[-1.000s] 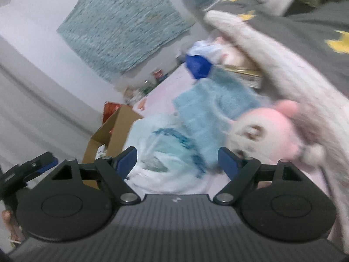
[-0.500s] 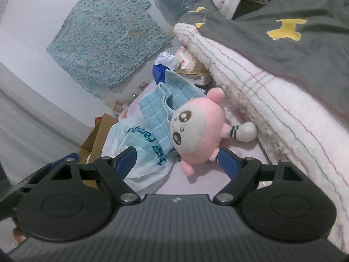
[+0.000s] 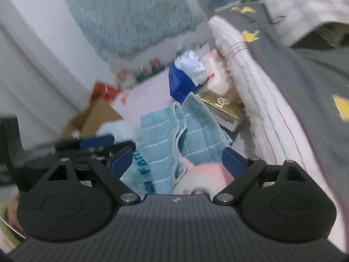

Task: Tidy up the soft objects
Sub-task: 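Close the left tool on the light blue towel while the right tool grasps it too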

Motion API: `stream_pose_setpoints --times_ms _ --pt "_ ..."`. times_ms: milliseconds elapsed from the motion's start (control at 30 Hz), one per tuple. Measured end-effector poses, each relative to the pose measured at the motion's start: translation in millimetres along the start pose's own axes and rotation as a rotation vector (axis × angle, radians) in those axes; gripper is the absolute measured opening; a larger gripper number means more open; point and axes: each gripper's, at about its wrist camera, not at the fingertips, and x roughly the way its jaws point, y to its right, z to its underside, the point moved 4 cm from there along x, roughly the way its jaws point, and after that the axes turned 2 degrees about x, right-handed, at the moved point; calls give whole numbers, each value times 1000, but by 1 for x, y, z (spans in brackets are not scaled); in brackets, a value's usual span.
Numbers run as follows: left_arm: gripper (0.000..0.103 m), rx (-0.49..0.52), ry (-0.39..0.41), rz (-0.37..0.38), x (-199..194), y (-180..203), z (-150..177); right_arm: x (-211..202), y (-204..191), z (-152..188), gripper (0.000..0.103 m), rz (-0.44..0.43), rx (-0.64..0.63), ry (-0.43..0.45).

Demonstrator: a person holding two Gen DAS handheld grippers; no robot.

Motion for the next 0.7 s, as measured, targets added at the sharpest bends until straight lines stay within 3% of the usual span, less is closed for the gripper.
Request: stream_pose_setpoints --times_ms 200,333,433,467,533,600,700 --pt "65 -114 -84 59 45 -23 -20 52 7 -23 89 86 -78 -95" --pt "69 -153 -149 111 68 -28 -27 74 19 -28 88 77 -57 -155" --pt "65 -160 -172 115 83 -27 -28 82 22 -27 76 95 -48 -167" --pt "62 -166 -172 124 86 -27 -29 83 22 -26 74 104 -54 -165" --pt "41 -183 -174 149 87 -26 -29 84 21 -25 55 113 -62 -167" --pt "28 -192 -175 167 86 -23 -31 86 20 -25 45 122 -60 -168" --pt "17 -192 -154 154 80 -19 -34 86 16 -25 34 149 -71 -148"
